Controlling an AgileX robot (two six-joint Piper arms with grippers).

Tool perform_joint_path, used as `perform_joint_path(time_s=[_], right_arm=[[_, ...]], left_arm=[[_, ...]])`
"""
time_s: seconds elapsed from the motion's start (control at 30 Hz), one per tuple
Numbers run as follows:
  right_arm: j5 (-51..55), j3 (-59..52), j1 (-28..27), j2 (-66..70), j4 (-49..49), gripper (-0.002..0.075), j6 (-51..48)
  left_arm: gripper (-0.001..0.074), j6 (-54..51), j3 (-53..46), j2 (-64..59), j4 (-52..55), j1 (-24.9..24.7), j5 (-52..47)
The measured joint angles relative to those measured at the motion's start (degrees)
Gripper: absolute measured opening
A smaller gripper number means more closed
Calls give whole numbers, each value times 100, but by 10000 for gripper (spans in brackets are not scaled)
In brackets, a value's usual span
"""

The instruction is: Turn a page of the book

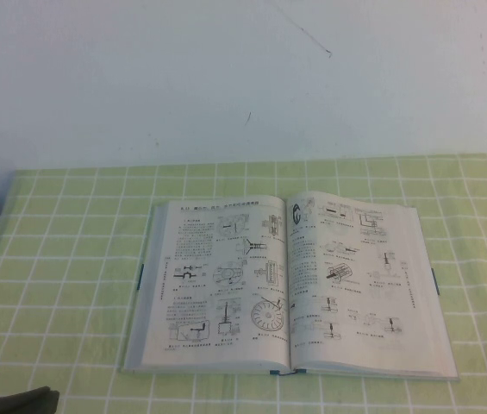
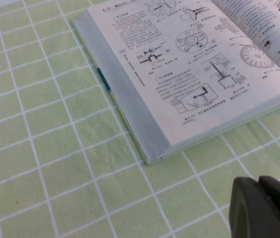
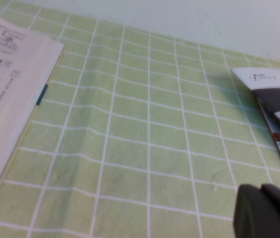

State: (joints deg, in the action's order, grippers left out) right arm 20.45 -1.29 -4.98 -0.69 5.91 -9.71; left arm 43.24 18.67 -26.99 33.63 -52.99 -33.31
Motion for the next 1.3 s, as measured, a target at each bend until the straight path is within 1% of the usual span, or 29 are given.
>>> perform_joint_path(time_s=[0.1, 0.2, 0.3, 0.43, 0.57, 0.67, 0.8, 0.97, 1.07, 1.17, 1.3], right_arm=[[0, 0, 0, 0, 0, -3, 0], [0, 0, 0, 0, 0, -3, 0], [0, 0, 0, 0, 0, -3, 0], [0, 0, 0, 0, 9, -3, 0], [0, 0, 0, 0, 9, -3, 0], [0, 0, 0, 0, 9, -3, 0], [0, 0, 0, 0, 9, -3, 0], [0, 0, 0, 0, 9, -3, 0], [0, 0, 0, 0, 9, -3, 0], [0, 0, 0, 0, 9, -3, 0], [0, 0, 0, 0, 9, -3, 0]], left_arm=[[-4, 0, 0, 41, -298, 13, -11], [-4, -248, 0, 247, -1003, 165, -22], [-4, -836, -100, 541, -1515, 597, 219], [-4, -2123, -652, 973, -2119, 1588, 1295], [-4, -3337, -1450, 1405, -3445, 2870, 2553], [-4, -3665, -1899, 1759, -3758, 3737, 3071], [-4, -3789, -1998, 2240, -3793, 4562, 2961], [-4, -4043, -1998, 2727, -3837, 5551, 2260], [-4, -4116, -1998, 2751, -3935, 5991, 1759], [-4, -4324, -1998, 2751, -4078, 6214, 1569], [-4, -4617, -1998, 2751, -4133, 6244, 1546]])
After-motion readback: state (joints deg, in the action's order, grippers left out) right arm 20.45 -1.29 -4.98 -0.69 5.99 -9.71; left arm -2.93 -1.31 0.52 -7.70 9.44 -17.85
